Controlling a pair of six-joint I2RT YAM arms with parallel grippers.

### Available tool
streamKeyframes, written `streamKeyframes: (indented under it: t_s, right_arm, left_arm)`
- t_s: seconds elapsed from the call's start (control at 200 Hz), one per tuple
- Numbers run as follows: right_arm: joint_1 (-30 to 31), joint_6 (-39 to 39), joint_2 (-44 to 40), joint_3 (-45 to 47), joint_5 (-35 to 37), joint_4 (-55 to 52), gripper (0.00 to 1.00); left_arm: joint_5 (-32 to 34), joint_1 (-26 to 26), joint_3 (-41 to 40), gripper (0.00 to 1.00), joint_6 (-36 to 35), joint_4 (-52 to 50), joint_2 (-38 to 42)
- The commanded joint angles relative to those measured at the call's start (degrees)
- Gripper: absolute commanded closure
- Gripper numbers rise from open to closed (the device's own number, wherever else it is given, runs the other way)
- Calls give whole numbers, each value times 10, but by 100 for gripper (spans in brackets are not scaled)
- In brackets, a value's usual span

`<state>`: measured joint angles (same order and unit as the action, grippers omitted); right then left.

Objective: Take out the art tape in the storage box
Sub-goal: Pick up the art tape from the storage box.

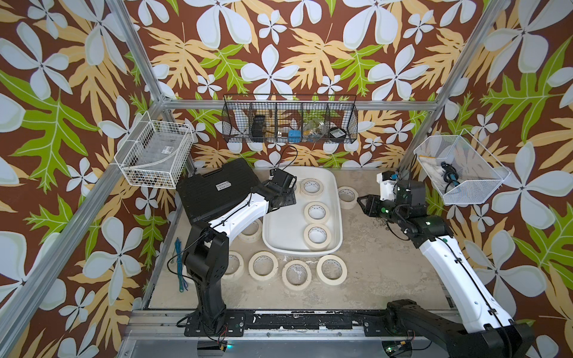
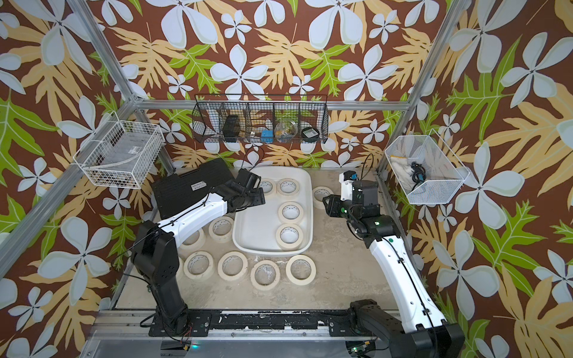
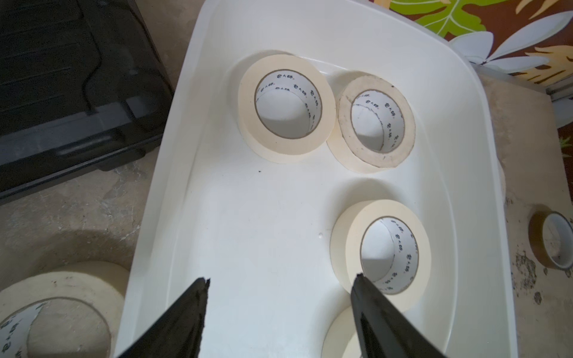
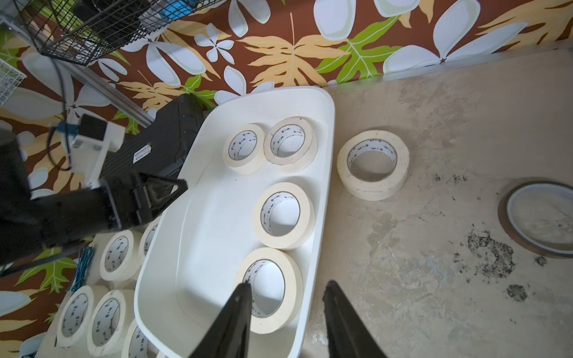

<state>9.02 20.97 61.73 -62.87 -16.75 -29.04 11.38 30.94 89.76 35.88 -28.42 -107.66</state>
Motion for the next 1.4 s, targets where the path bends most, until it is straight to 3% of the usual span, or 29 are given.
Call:
streamKeyframes:
  t_s: [0.0,0.245,0.676,0.901,1.306,1.396]
  right_arm:
    - [9,8,-21,22,-13,-20,58]
    - [21,15,-67,69,-10,-33,59]
    - [30,2,-71,93,-10,-62,60]
    - [32,0,-74,99,-8,-67,60]
    - [34,-2,-69,97,-7,-67,60]
    - [35,-1,-68,97,-8,-66,60]
  left_arm:
    - [12,-9,29,24,22,12,-37]
    - [13,-36,93,24,42,28,-127]
    - [-25,-65,244,25,56,4,-271]
    - [-21,-68,278,28,59,-3,-309]
    - [-34,-70,278,48,57,4,-325]
    - [-38,-70,278,57,55,3,-324]
